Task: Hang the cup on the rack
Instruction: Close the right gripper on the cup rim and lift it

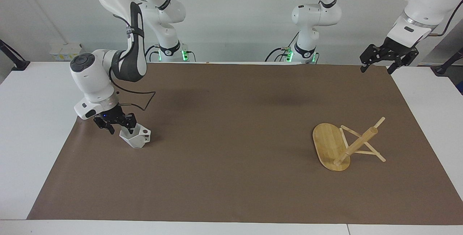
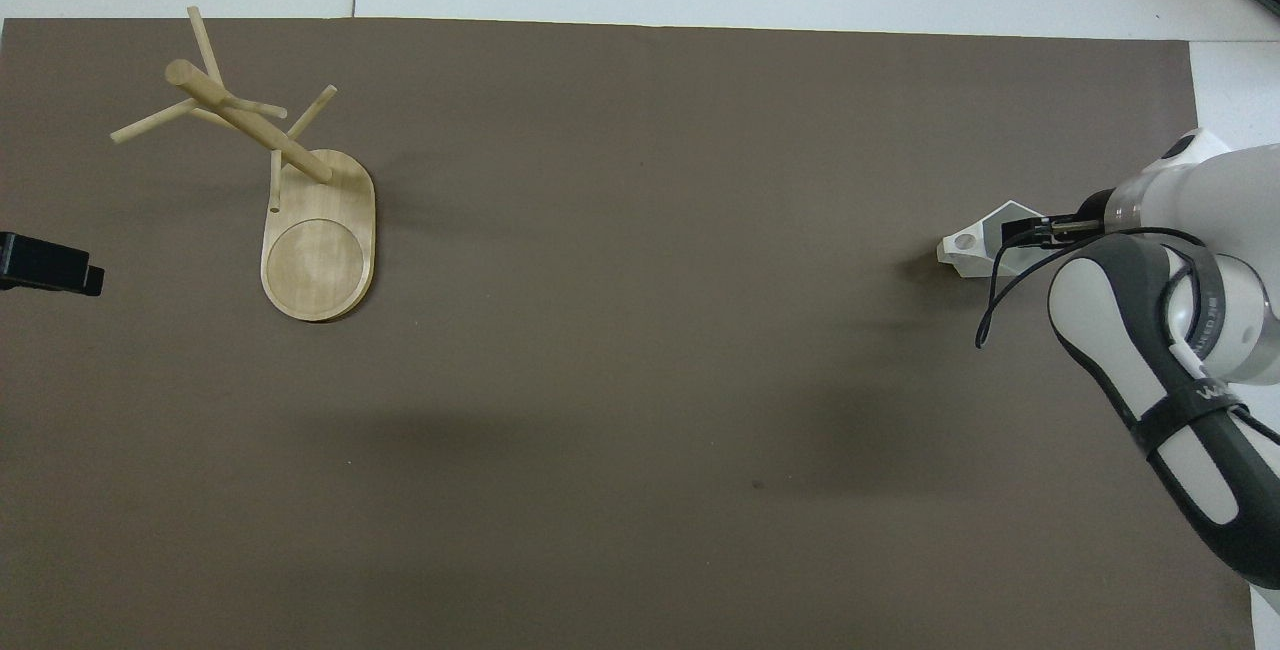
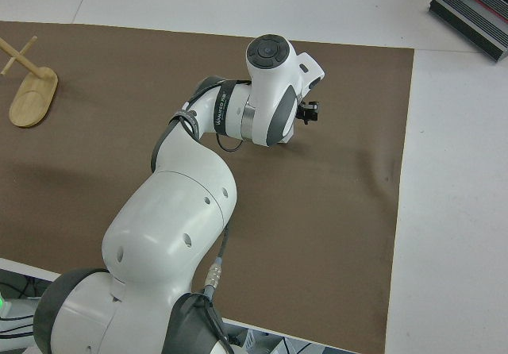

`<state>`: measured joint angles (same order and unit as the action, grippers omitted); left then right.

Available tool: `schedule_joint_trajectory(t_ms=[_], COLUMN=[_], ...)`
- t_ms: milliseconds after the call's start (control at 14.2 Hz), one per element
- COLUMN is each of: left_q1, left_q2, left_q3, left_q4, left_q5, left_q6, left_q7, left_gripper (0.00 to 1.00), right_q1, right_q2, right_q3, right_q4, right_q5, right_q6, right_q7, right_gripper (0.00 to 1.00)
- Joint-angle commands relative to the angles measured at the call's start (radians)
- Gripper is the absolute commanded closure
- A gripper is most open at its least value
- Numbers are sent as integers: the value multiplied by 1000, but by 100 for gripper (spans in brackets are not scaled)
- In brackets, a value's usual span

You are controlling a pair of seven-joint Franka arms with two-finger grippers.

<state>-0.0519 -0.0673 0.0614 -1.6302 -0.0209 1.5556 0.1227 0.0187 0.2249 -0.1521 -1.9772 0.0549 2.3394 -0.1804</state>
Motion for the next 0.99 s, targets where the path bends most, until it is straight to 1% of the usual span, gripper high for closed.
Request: schedule_joint_trajectory(t_ms=[0, 71, 212, 353, 423, 917], left_q1=[10, 10, 10, 10, 10, 10], left_q2=[-11, -11, -11, -9, -9, -11], left_q3=[-9, -9, -9, -9, -9, -9], left_q4=[-3, -3, -3, -3, -3, -3], left_q5=[19, 19, 19, 19, 19, 19], left_q6=[-14, -14, -14, -14, -14, -14], left_q7=[0, 0, -2, 0, -2, 0], left_gripper=[0, 0, 0, 0, 0, 0], right_q1=[-9, -9, -9, -8, -8, -8], right_q2=[-13, -12, -12, -9, -9, -6], right_q3=[6, 6, 6, 6, 8, 8], right_q4=[-20, -17, -12, -9, -8, 6], right_q5=[0, 0, 2, 2, 2, 2], right_q6=[20, 20, 18, 18, 17, 11], right_q7=[-8, -8, -7, -2, 9, 21], right_gripper=[47, 54, 71, 94, 100, 100])
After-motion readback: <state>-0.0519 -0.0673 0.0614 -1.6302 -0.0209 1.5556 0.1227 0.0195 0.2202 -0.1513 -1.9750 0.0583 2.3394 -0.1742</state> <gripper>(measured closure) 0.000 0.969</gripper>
